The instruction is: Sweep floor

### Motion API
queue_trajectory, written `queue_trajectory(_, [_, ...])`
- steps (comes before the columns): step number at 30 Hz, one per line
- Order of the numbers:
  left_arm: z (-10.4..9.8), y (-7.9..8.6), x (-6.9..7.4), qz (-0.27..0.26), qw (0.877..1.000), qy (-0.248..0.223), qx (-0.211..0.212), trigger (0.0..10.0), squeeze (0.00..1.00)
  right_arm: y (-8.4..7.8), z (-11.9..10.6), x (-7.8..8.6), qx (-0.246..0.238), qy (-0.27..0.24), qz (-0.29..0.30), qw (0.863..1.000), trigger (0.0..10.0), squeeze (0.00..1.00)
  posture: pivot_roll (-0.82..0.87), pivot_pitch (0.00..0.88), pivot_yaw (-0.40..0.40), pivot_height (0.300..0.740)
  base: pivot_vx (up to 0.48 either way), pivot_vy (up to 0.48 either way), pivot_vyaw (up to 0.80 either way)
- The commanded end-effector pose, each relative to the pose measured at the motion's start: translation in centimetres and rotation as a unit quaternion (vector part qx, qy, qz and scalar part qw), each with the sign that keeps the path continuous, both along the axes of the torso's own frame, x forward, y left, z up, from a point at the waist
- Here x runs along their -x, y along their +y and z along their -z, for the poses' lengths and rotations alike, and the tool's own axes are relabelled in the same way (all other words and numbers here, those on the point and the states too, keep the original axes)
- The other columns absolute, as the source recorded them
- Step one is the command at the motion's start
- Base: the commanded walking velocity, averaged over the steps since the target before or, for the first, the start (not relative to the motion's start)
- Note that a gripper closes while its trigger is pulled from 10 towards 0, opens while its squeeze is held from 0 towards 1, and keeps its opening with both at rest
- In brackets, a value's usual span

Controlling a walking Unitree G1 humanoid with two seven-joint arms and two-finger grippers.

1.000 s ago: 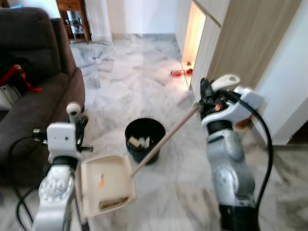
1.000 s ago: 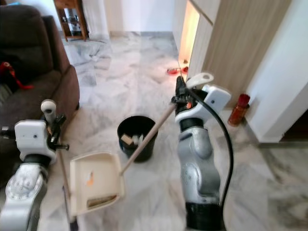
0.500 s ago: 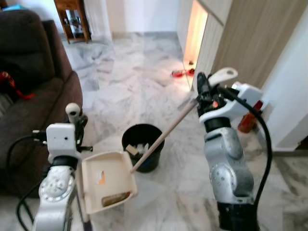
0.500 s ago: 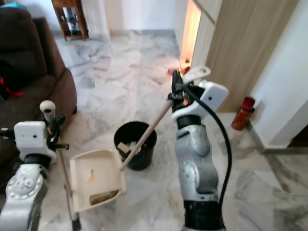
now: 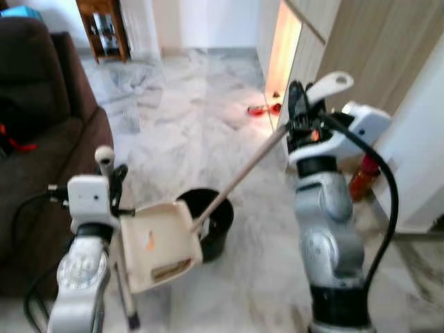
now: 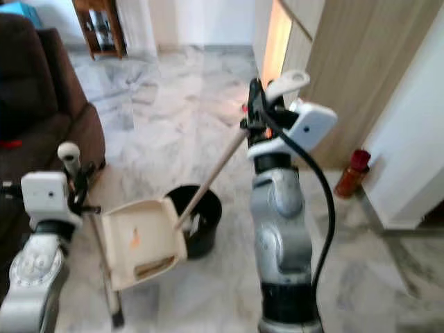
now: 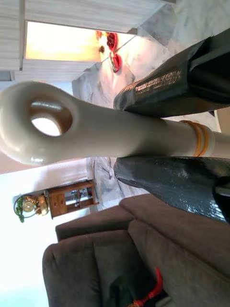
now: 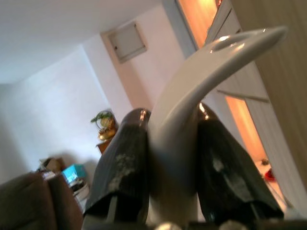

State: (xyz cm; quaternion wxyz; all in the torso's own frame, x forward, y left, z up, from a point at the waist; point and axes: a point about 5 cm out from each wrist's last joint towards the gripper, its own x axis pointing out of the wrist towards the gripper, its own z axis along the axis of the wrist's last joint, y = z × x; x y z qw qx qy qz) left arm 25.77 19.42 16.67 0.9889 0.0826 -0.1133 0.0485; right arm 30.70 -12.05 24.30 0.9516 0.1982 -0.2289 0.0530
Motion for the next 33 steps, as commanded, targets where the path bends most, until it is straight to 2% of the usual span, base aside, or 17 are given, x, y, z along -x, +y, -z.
queue_trajectory(1, [-1.08,0.19,-0.04,-0.001,1.0,-0.024,-0.004,10.0,0.0,0.93,-1.81,0.56,-0.012,-0.046,-0.018,0.999,10.0,0.0,0.06,0.035,0.014,0.74,0.349,0.0,0.0])
queue_trajectory(20, [-1.46,0.33,-0.37,-0.004,1.0,-0.031,-0.004,10.0,0.0,1.28,-1.01,0.48,-0.012,-0.032,-0.032,0.999,10.0,0.0,0.07,0.052,0.011,0.74,0.351,0.0,0.0])
queue_trajectory(33, [-1.4,0.16,-0.02,-0.005,0.999,-0.033,-0.001,10.0,0.0,1.08,-0.95,0.49,-0.013,-0.031,-0.031,0.999,10.0,0.0,0.07,0.058,0.01,0.74,0.351,0.0,0.0])
